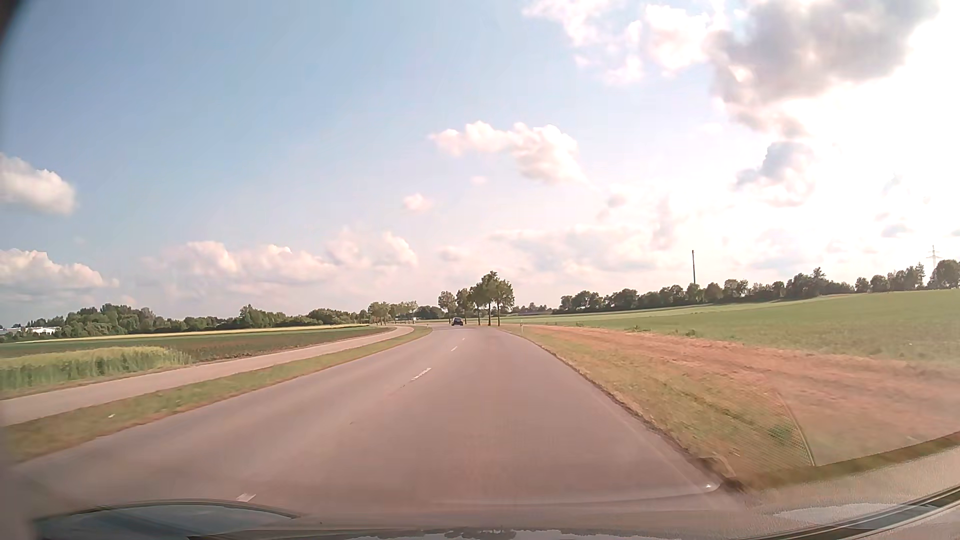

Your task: Follow the waypoints while adhering to traffic rules and regulations

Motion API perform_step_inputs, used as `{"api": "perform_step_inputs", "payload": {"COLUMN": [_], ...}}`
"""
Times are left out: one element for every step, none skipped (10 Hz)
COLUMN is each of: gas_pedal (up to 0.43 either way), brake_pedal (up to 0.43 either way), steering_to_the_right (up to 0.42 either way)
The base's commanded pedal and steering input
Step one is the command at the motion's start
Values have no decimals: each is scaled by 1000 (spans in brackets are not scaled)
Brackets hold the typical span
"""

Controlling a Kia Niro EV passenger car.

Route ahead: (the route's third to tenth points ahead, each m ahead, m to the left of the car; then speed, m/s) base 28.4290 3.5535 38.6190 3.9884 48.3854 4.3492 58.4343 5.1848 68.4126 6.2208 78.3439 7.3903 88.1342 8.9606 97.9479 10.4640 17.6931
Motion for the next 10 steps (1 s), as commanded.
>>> {"api": "perform_step_inputs", "payload": {"gas_pedal": [0,0,8,20,59,67,67,67,67,67], "brake_pedal": [12,12,12,12,12,12,12,12,12,12], "steering_to_the_right": [-12,-10,-9,-9,-9,-9,-9,-9,-10,-11]}}
